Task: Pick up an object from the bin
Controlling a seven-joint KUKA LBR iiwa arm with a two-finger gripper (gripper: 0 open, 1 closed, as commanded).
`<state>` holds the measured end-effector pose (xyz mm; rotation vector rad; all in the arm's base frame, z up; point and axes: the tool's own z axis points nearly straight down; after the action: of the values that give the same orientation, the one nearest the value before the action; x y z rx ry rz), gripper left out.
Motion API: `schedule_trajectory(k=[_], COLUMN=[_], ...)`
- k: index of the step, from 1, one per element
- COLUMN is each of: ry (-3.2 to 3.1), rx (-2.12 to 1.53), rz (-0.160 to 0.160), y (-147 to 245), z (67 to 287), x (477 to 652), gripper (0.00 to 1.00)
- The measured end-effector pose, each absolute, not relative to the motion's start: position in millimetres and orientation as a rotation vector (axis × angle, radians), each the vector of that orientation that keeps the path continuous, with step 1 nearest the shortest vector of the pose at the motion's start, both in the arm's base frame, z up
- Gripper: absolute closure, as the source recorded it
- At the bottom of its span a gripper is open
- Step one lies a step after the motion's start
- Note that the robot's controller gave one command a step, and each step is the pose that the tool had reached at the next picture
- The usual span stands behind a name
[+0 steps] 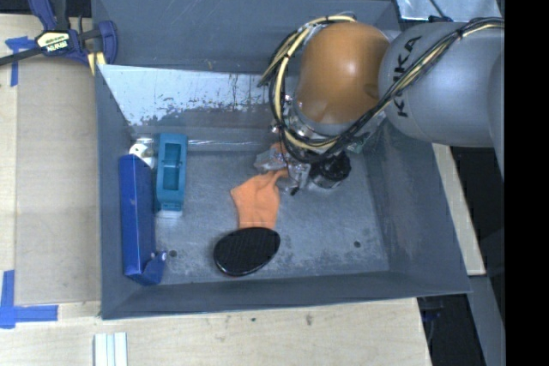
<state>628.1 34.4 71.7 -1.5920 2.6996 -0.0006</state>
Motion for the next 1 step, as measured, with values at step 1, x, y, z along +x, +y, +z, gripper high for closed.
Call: schedule_trajectory(k=[1], ry=[2.703], rx=[-1.594], rz=[0.003], y=[34.5], z=[75.4], x=[626.6], gripper=[1.00])
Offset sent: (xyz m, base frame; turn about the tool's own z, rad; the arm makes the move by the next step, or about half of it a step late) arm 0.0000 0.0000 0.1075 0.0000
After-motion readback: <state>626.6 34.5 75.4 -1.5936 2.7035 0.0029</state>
